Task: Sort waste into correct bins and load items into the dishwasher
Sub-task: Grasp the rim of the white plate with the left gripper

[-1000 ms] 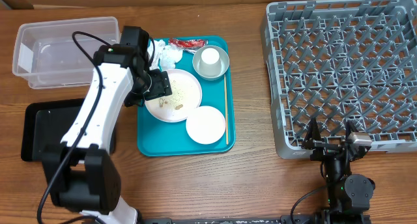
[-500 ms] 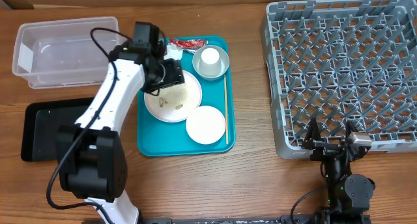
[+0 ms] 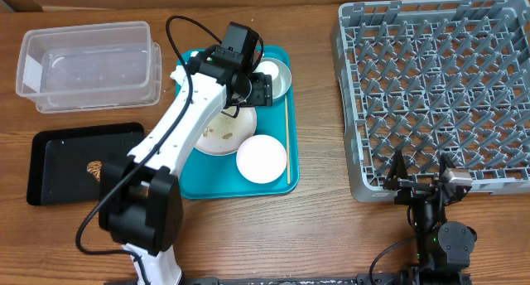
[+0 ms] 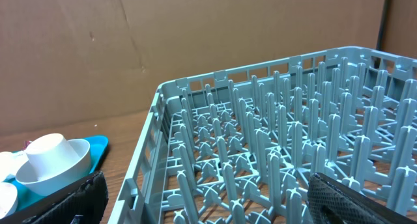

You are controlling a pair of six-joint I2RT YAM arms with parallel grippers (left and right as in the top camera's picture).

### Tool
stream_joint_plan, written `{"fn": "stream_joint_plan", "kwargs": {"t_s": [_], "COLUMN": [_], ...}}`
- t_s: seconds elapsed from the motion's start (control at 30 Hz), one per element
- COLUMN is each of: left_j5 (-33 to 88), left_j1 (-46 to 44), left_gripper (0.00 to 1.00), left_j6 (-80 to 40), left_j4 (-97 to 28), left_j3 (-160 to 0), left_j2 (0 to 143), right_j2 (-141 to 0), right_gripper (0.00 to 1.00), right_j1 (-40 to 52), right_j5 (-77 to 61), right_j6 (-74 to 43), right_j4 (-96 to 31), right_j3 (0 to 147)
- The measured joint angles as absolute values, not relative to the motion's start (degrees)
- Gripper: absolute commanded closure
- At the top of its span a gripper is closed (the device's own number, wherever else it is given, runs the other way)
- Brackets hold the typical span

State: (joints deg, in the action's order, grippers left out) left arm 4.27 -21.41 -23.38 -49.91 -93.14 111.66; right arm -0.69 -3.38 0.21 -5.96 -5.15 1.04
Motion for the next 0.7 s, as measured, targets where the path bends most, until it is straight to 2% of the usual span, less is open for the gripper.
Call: {"fn": "stream_joint_plan", "kwargs": {"t_s": [0.4, 0.7], "left_j5": [2.13, 0.56], "left_j1": [-24.6, -25.54], "left_gripper": [0.41, 0.46], "left_j6": [-28.03, -30.0], "left_j4": [-50.94, -51.09], "left_j3": [-93.17, -93.17], "left_j2": [120.84, 121.12], "right_j2": [-0.69, -0.69], "right_gripper": [0.0, 0.0], "right_j1": [-3.38, -3.38], "right_j5": [0.21, 0.21], "right_j6": [-5.96, -5.98], "right_j4": [-5.17, -5.13], "right_j3": [1.04, 1.04]}}
